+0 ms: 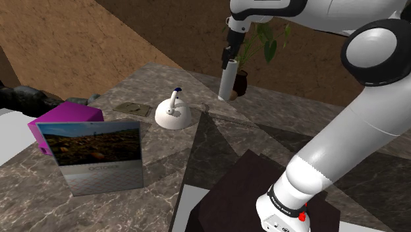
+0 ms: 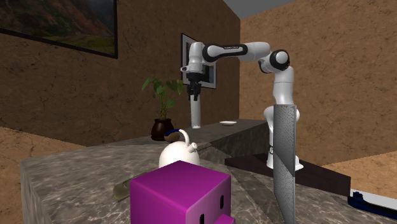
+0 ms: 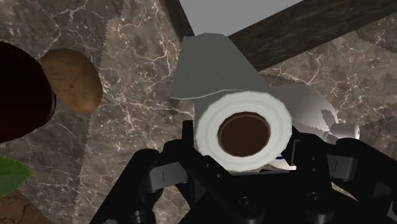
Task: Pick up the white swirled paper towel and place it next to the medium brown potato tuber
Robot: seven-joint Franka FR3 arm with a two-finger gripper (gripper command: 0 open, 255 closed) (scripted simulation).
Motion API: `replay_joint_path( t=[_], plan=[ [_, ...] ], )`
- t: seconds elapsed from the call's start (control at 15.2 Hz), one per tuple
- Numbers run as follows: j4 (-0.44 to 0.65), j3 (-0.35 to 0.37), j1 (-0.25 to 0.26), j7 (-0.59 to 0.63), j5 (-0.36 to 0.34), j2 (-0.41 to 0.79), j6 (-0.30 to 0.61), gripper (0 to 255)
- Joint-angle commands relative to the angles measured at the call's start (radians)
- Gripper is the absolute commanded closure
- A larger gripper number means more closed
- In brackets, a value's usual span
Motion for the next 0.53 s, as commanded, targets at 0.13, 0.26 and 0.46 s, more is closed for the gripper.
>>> replay_joint_path(
  t=[0.13,0.26,0.46],
  plan=[
    [0.014,-0.052,-0.042,-0.096,0.004,0.011,0.0,255],
    [0.028,-0.08,-0.063,-0.146,0.008,0.024,-0.001,255],
    [0.058,-0.12,-0.096,-0.221,0.017,0.05,-0.004,255]
  ],
)
